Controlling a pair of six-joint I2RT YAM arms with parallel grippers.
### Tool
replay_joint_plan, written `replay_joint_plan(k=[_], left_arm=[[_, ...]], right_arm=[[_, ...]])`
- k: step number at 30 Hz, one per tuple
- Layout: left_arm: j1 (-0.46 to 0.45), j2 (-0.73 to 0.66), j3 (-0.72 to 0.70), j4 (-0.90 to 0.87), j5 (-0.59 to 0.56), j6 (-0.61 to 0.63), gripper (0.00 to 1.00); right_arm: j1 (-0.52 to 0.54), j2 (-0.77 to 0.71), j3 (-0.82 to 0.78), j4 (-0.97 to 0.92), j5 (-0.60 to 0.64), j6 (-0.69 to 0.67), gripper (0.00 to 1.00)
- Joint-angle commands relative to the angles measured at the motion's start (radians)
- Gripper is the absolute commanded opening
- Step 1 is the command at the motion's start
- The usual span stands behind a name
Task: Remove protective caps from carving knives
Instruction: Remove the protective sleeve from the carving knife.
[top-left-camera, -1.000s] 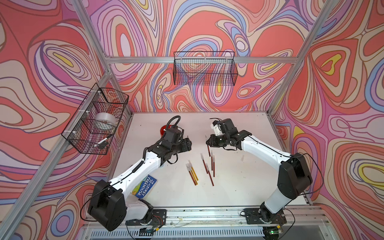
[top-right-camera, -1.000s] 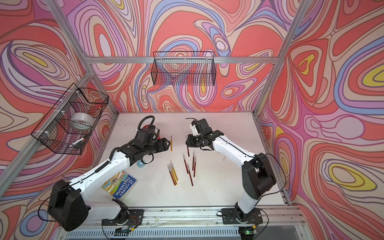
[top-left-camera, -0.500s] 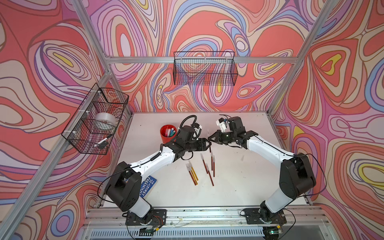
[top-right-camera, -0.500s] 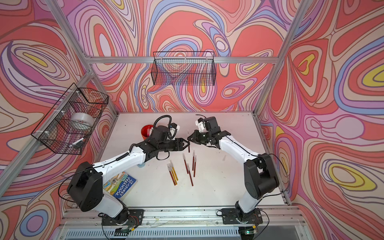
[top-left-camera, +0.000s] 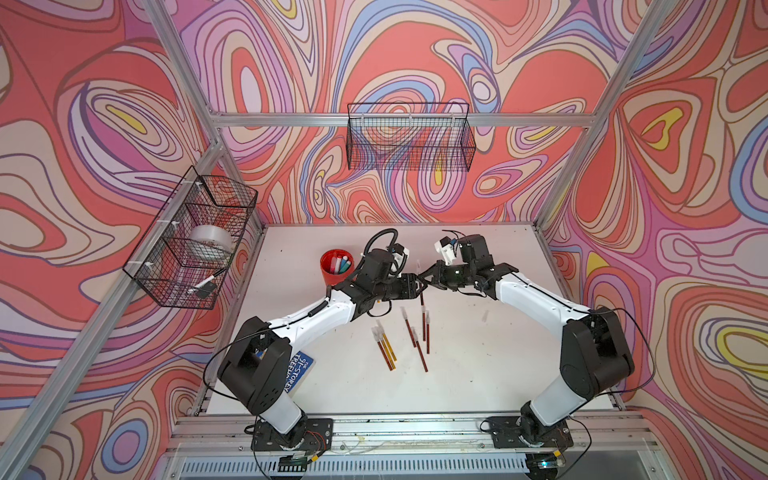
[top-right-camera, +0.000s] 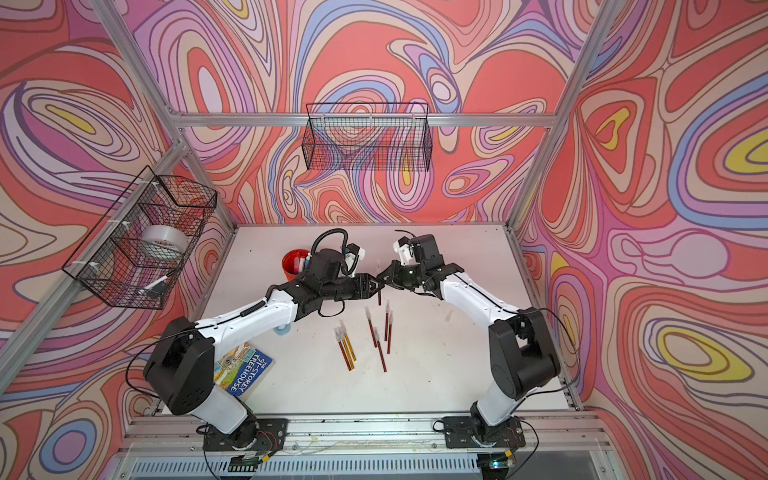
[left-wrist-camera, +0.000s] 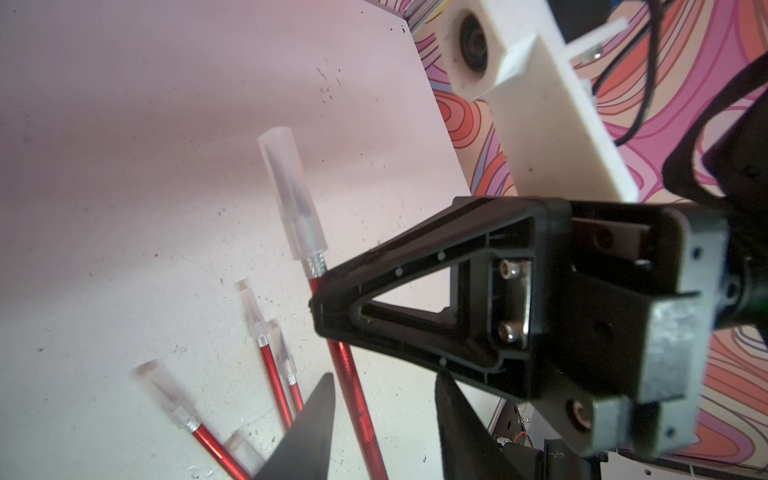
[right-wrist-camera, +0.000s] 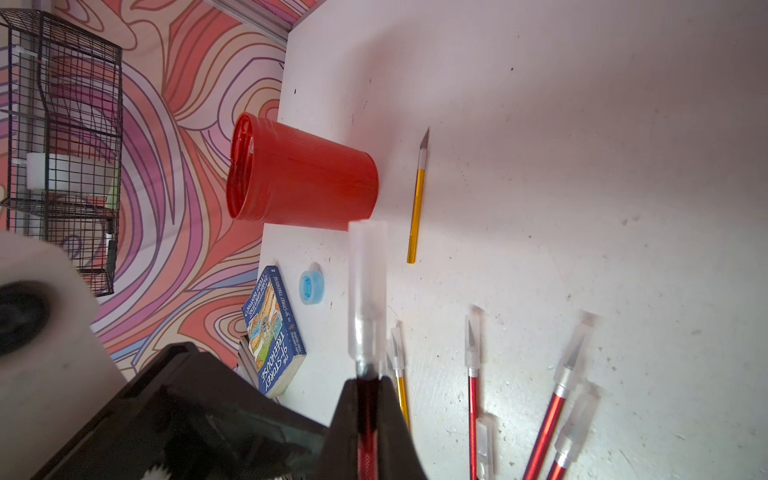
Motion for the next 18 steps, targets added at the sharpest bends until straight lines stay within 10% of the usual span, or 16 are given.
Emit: replay_joint_plan(k=[1,18], left_arm=[[-0.018,-0.023,-0.005,-0.01,-0.013,0.004,0.48],[-0.018,-0.041,-0.047,-0.028,-0.039,0.01,0.43]], right_arm=[[0.009,-0.042,0.022,0.03,-0.028,-0.001,0.0],[-0.001,-0.046,0.035,0.029,-0.06,0.004,0.0]])
